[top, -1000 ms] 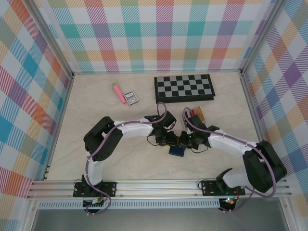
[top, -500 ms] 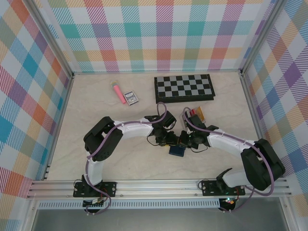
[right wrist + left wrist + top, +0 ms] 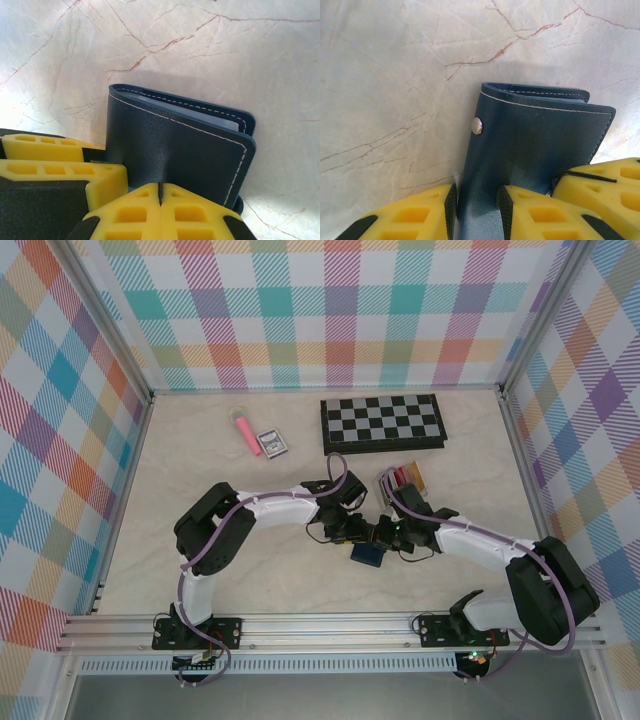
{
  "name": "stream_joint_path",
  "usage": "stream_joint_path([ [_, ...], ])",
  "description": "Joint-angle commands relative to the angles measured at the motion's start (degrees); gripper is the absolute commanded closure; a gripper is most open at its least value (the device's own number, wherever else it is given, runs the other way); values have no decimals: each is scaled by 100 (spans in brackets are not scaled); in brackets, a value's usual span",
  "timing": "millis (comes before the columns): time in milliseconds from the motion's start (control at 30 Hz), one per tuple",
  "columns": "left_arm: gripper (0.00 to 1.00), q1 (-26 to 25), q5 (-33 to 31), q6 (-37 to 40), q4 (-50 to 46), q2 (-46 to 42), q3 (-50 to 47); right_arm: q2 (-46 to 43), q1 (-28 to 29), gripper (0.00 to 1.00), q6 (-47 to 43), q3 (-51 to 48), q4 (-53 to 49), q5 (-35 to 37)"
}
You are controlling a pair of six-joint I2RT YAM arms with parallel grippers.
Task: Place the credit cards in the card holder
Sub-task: Close the button on the card holder.
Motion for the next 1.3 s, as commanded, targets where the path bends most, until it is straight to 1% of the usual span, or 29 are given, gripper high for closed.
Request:
stream_joint_path([
  [0,69,-61,-184,-43,-81,282,-136,252,145,100,-100,-250,-267,79],
  [100,69,-60,-180,-68,-70,281,-137,502,359,100,-115,-262,-240,345],
  [200,70,-59,-190,-77,-72,277,-135,572,599,100,-12,-386,-168,601],
  [333,70,-59,-215,-122,-71,265,-167,275,813,100,171,-667,-123,930],
  [400,70,-59,-224,-135,-73,256,-175,88,818,100,199,-794,-106,1020],
  [500,71,-55,-211,-139,-48,278,-187,-162,819,100,119,-941,-35,1061],
  [667,71,-50,-210,-139,-69,273,-177,-463,819,100,-29,-1089,109,920],
  [767,71,-51,-215,-145,-68,246,-185,-640,803,100,-148,-749,-356,818],
  [800,71,-50,-211,-144,-57,245,-189,-646,801,99,-155,-551,-623,833],
  [833,71,-50,-198,-161,-32,240,-207,-638,791,92,-125,-371,-859,874],
  [867,71,-49,-181,-186,-8,231,-219,-619,772,88,-121,-147,-1168,895],
  [933,71,-59,-156,-280,59,168,-290,-591,756,84,-146,285,-1738,1019],
  [967,70,-55,-133,-395,165,115,-378,-588,742,79,-85,489,-2082,1151],
  [1000,69,-59,-93,-502,271,67,-452,-592,719,76,-57,636,-2320,1214],
  [1100,67,-75,-2,-915,544,-102,-740,-529,622,72,-15,1043,-2959,1218],
  [1133,66,-85,34,-1056,881,-174,-858,-490,609,71,20,1135,-3127,1234],
  [1200,66,-107,98,-1307,1171,-238,-1035,-430,599,66,32,1249,-3262,1078],
  [1267,66,-159,131,-1631,1548,-311,-1267,-365,597,66,150,1327,-3341,970],
])
